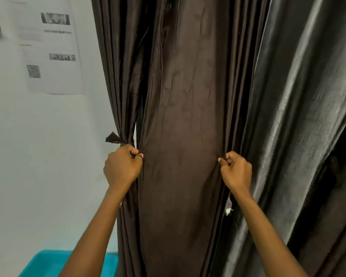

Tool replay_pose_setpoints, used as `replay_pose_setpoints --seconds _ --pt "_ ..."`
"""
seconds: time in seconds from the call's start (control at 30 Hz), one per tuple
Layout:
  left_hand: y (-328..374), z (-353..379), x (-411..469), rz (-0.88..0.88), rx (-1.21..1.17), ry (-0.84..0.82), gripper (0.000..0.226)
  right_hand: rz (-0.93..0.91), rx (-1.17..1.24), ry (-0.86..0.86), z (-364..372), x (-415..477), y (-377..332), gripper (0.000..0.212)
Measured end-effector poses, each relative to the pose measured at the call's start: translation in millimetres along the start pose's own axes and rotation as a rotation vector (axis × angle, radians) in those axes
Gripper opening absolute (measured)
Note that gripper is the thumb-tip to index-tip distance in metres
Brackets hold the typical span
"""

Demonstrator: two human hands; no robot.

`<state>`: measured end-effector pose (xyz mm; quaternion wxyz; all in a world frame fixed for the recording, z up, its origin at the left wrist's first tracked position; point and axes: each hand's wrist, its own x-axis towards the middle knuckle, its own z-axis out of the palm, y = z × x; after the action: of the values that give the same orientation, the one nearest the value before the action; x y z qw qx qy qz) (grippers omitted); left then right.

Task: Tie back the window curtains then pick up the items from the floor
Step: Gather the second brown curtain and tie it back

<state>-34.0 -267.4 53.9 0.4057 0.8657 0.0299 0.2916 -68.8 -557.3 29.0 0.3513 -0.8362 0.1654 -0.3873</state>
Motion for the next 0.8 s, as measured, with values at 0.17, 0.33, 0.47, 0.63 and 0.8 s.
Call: replay_pose_setpoints --seconds 0.17,0.33,0.47,0.63,0.8 --pt "-0.4 7.9 -15.1 0.017 -0.04 0.008 0.007 -0.082 0.012 0.048 13.9 -31.7 -6.8 0.023" --pt "13.5 20.2 -31.0 0.1 -0.072 -0.038 0.007 -0.204 -0.004 0.026 32.6 -52.9 -28.5 0.018" --pt "27.3 35.5 -41.9 0.127 -0.115 -0.097 0.01 -0.264 0.028 -0.015 49.6 -70.1 -50.6 0.01" --pt "34.0 45.3 -44.5 0.128 -0.185 -0.147 0.009 -0.292 0.084 -0.062 65.5 -78.8 -64.0 0.006" --pt "25.5 45.6 -36.8 0.161 -0.286 -0.254 0.003 -0.322 0.083 -0.051 70.0 -77.9 -58.7 0.007"
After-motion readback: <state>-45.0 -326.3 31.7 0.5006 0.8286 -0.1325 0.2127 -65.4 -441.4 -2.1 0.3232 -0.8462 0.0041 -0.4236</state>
